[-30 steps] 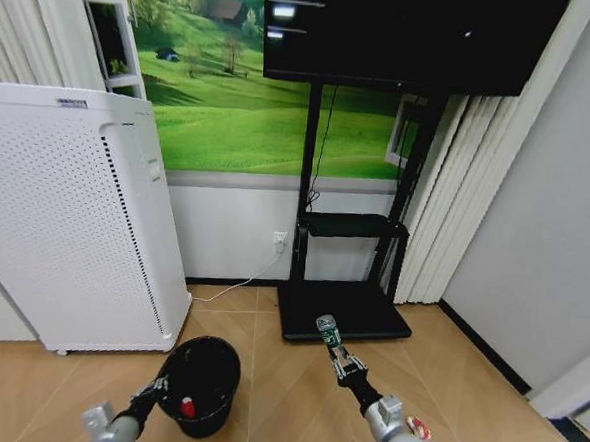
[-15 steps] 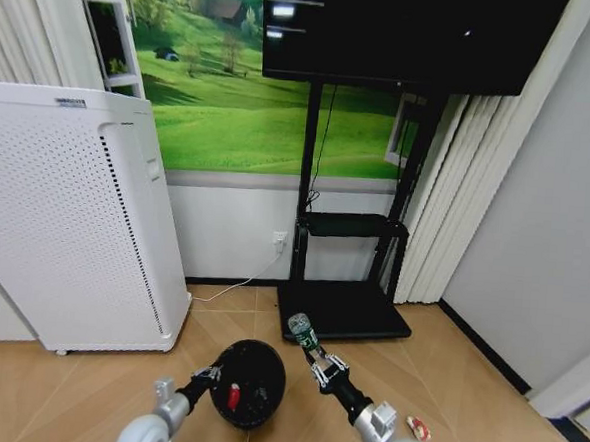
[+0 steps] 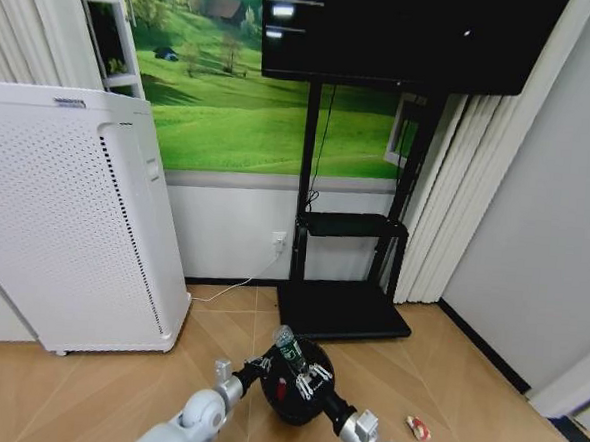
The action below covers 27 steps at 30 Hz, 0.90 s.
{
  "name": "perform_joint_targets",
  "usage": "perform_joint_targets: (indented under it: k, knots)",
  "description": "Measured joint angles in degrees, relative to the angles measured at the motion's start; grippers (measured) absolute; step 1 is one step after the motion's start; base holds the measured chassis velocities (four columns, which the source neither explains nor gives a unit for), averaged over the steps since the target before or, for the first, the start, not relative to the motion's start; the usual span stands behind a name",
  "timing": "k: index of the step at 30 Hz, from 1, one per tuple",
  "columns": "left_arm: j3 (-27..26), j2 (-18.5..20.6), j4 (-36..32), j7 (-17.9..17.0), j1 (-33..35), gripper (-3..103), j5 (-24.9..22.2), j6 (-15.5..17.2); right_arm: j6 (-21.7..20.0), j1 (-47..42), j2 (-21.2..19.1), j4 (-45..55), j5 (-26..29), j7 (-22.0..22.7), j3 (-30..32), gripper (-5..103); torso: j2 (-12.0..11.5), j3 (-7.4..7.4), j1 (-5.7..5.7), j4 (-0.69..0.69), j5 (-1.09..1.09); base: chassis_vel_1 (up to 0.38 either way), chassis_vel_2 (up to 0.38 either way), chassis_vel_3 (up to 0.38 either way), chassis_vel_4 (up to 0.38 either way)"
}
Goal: Pick up the trash bin and place the garbage on the floor into it.
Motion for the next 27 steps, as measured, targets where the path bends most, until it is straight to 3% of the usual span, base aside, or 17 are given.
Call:
perform_joint_targets:
  k: [2, 8, 15, 17, 19, 20, 22, 23, 26, 27]
  knots:
    - [-0.7, 0.4, -1.9, -0.4, 1.8, 6, -0.1, 0.2, 0.1, 0.0, 1.1, -1.1, -0.3, 0.7, -0.6, 21, 0.0, 0.0, 0.0, 0.0, -0.01, 0.0, 0.0, 0.0, 0.0]
    - [-4.7, 1.2, -3.8, -0.6, 5.1, 6, 0.4, 0.3, 0.4, -0.5, 2.8, -2.3, -0.4, 1.8, -1.4, 36, 0.0, 0.0, 0.0, 0.01, -0.01, 0.0, 0.0, 0.0, 0.0]
    - [-10.4, 1.6, -6.1, -0.6, 9.1, 6, 0.2, 0.5, 3.1, -0.9, 4.5, -2.3, 1.4, 2.2, -2.0, 70, 0.0, -0.01, -0.01, 0.0, -0.02, 0.0, 0.0, 0.0, 0.0]
    - [-10.9, 1.6, -6.4, -0.7, 9.7, 6, 0.0, 0.5, 3.2, -1.0, 4.9, -2.2, 1.5, 2.4, -1.9, 70, 0.0, -0.01, -0.01, 0.0, -0.01, 0.0, 0.0, 0.0, 0.0]
    - [-11.9, 1.6, -6.9, -1.1, 10.9, 6, 0.0, 0.5, 3.4, -1.4, 5.5, -1.8, 1.4, 2.7, -1.7, 80, 0.0, -0.01, 0.0, 0.0, -0.02, 0.0, 0.0, 0.0, 0.0]
    - [-11.9, 1.6, -6.9, -1.1, 10.9, 6, 0.0, 0.5, 3.4, -1.4, 5.5, -1.8, 1.4, 2.7, -1.7, 80, 0.0, -0.01, 0.0, 0.0, -0.02, 0.0, 0.0, 0.0, 0.0]
    - [-13.3, 1.3, -7.7, -2.0, 12.4, 6, 0.0, 0.6, 3.8, -2.1, 6.1, -1.1, 1.3, 3.1, -0.9, 91, 0.0, -0.01, 0.0, 0.0, -0.02, 0.0, 0.0, 0.0, 0.0]
    - [-13.3, 1.3, -7.7, -2.0, 12.4, 6, 0.0, 0.6, 3.8, -2.1, 6.1, -1.1, 1.3, 3.1, -0.9, 91, 0.0, -0.01, 0.0, 0.0, -0.02, 0.0, 0.0, 0.0, 0.0]
    - [-18.1, 0.4, -9.8, -7.5, 15.9, 6, -0.2, 1.5, 3.1, -3.6, 7.1, 0.5, 1.2, 5.5, 0.7, 100, 0.0, -0.01, -0.01, 0.0, -0.02, 0.0, 0.0, 0.0, 0.0]
    - [-18.1, 0.4, -9.8, -7.5, 15.9, 6, -0.2, 1.5, 3.1, -3.6, 7.1, 0.5, 1.2, 5.5, 0.7, 100, 0.0, -0.01, -0.01, 0.0, -0.02, 0.0, 0.0, 0.0, 0.0]
